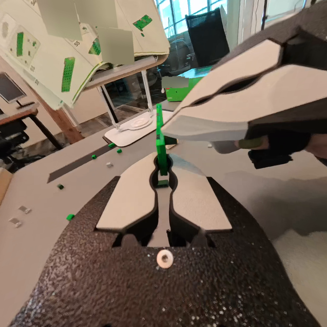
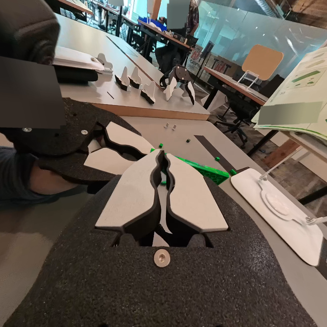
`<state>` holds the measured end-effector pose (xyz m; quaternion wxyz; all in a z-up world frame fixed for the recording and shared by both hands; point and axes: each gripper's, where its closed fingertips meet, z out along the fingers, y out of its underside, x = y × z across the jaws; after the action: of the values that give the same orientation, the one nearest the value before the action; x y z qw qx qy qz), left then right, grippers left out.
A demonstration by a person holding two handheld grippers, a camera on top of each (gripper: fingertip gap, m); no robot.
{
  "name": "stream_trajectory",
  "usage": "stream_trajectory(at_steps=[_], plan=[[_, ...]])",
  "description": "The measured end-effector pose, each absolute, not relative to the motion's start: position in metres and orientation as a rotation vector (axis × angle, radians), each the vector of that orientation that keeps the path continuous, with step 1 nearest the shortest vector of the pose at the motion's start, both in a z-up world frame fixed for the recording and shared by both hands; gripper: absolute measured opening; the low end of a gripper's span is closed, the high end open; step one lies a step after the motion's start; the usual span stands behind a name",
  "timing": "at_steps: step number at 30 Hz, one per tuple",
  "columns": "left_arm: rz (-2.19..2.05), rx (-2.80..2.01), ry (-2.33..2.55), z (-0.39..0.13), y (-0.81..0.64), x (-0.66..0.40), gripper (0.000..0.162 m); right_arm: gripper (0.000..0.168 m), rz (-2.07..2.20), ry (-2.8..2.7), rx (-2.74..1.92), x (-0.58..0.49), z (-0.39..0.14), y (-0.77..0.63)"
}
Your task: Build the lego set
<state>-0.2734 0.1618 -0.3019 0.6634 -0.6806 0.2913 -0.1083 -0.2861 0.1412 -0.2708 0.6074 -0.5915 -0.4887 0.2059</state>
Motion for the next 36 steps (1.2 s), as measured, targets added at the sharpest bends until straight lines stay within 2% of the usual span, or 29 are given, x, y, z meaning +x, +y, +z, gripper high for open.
stream_trajectory(at_steps=[16, 18, 20, 23, 27, 31, 36], plan=[[-0.491, -1.579, 0.609, -0.306, 0.162, -0.273, 0.006, 0.0, 0.608, -1.11, -1.294, -0.278, -0.265, 0.139], [-0.524, -1.573, 0.666, -0.308, 0.158, -0.267, 0.006, 0.005, 0.622, -1.196, -1.146, -0.274, -0.254, 0.13], [-0.597, -1.545, 0.756, -0.309, 0.15, -0.257, 0.006, 0.022, 0.622, -1.361, -0.994, -0.269, -0.25, 0.117], [-0.684, -1.464, 0.871, -0.305, 0.136, -0.245, 0.006, 0.027, 0.672, -1.628, -1.014, -0.263, -0.261, 0.108], [-0.742, -1.412, 0.996, -0.308, 0.122, -0.234, 0.006, 0.027, 0.792, -1.833, -1.087, -0.256, -0.263, 0.102], [-0.755, -1.403, 1.027, -0.309, 0.118, -0.231, 0.006, 0.033, 0.792, -2.017, -1.14, -0.254, -0.276, 0.096], [-0.751, -1.407, 1.065, -0.312, 0.115, -0.227, 0.006, 0.026, 0.738, -2.091, -1.169, -0.258, -0.284, 0.097]])
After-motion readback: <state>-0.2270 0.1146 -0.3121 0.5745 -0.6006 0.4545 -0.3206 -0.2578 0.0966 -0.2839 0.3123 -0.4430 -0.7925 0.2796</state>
